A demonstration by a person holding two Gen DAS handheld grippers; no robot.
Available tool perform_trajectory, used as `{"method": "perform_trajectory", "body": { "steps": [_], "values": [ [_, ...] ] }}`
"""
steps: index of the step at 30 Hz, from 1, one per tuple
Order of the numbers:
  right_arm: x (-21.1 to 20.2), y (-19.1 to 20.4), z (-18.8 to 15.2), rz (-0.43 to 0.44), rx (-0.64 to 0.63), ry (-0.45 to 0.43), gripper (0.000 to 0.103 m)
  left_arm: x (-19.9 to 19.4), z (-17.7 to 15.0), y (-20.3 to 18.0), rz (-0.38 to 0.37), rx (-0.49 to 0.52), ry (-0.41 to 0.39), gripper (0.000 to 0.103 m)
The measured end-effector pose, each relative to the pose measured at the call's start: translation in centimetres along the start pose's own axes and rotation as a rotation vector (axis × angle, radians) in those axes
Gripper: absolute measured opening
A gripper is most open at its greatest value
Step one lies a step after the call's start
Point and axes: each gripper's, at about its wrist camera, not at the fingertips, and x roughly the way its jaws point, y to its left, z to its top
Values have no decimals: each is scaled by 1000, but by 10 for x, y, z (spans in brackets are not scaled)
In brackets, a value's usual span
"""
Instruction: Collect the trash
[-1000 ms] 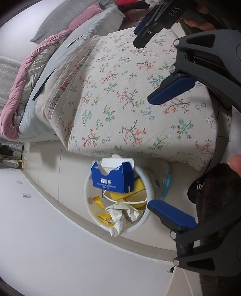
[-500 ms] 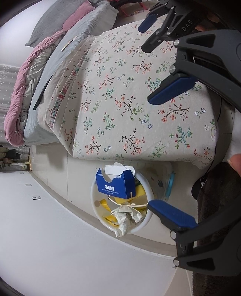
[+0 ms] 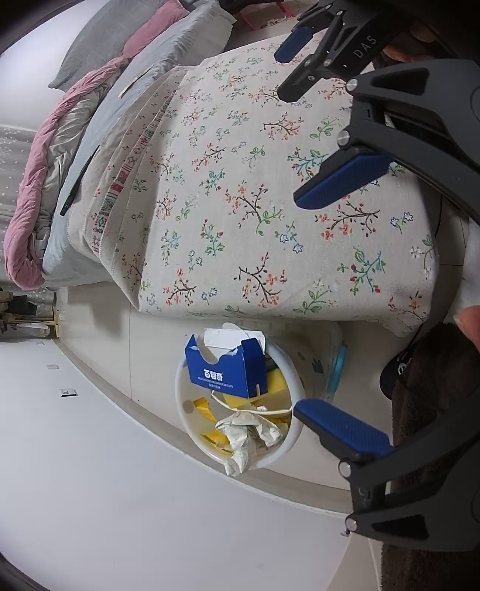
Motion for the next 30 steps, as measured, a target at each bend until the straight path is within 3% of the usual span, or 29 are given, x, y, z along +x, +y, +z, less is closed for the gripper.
{"method": "perform_trajectory", "body": {
  "steps": [30],
  "values": [
    [4,1,-1,23,7,20,86,1,-3,7,-4,-22,13,102]
  ]
}}
